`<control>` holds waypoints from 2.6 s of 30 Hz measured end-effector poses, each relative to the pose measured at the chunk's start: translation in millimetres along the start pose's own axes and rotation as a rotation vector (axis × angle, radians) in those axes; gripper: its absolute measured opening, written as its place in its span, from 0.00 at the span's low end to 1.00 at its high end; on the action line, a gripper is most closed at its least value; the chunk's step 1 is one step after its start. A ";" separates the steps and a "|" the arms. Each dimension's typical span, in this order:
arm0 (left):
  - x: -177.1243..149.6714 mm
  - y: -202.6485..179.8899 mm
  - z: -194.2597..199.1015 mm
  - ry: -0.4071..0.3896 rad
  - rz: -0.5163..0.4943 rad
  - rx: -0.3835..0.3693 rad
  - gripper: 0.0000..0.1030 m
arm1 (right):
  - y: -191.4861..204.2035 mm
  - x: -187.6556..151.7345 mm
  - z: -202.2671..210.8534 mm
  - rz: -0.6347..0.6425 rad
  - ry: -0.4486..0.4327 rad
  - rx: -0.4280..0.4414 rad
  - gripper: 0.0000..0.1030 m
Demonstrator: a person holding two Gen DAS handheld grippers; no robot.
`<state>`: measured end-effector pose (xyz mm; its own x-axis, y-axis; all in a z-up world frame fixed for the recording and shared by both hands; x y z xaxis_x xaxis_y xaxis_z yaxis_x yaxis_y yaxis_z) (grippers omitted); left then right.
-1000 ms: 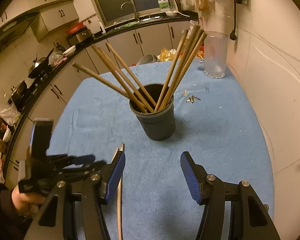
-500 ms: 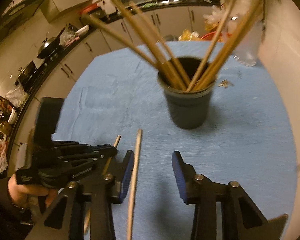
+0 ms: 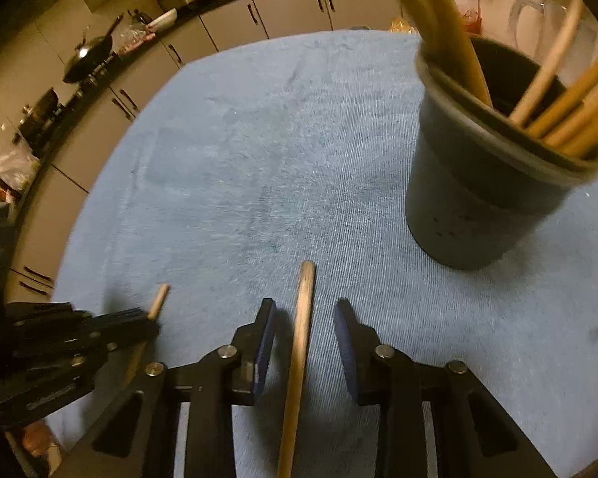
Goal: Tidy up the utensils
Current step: 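Move both open tools to the last chopsticks and grasp one each, then carry both chopsticks upright to the black cup and lower them inside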
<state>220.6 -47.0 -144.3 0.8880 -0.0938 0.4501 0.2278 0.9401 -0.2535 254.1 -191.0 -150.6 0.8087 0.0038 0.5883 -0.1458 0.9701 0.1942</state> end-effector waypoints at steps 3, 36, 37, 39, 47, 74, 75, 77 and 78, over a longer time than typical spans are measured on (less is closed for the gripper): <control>6.4 0.5 -2.7 0.010 0.006 -0.003 0.07 | 3.4 2.4 -5.6 0.077 -0.003 -0.051 0.20; 85.9 -66.7 102.2 -0.251 -0.063 -0.100 0.05 | 2.2 56.3 135.9 0.070 -0.239 -0.011 0.08; 89.7 -70.2 109.4 -0.266 -0.066 -0.109 0.05 | 0.7 59.1 142.0 0.064 -0.253 -0.006 0.08; 95.3 -75.6 118.4 -0.289 -0.072 -0.121 0.05 | -2.8 66.1 159.0 0.047 -0.283 0.001 0.08; 120.6 -103.2 157.4 -0.356 -0.089 -0.179 0.05 | -22.6 95.0 216.9 -0.007 -0.389 -0.005 0.08; 190.6 -175.5 221.9 -0.501 -0.186 -0.291 0.05 | -30.3 164.0 313.5 0.014 -0.620 -0.058 0.08; 194.2 -177.7 222.9 -0.507 -0.192 -0.288 0.05 | -31.7 166.4 314.3 0.015 -0.625 -0.061 0.08; 200.2 -180.6 222.9 -0.520 -0.201 -0.283 0.05 | -33.5 172.0 316.5 0.015 -0.643 -0.070 0.08; 203.0 -182.2 222.7 -0.525 -0.207 -0.279 0.05 | -34.1 174.8 317.6 0.019 -0.651 -0.075 0.08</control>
<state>270.4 -164.4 183.9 0.5161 -0.0245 0.8562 0.5325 0.7921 -0.2983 219.4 -300.5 194.9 0.2923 -0.1044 0.9506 -0.0973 0.9856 0.1381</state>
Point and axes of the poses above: each gripper's, at about its wrist camera, not at the fingertips, and z roughly against the way its jaws point, y to its left, x to its top, the point moved 9 cm from there along -z, roughly the way its jaws point, and after that the axes turned 12 degrees about -y, right-handed, at the moved point
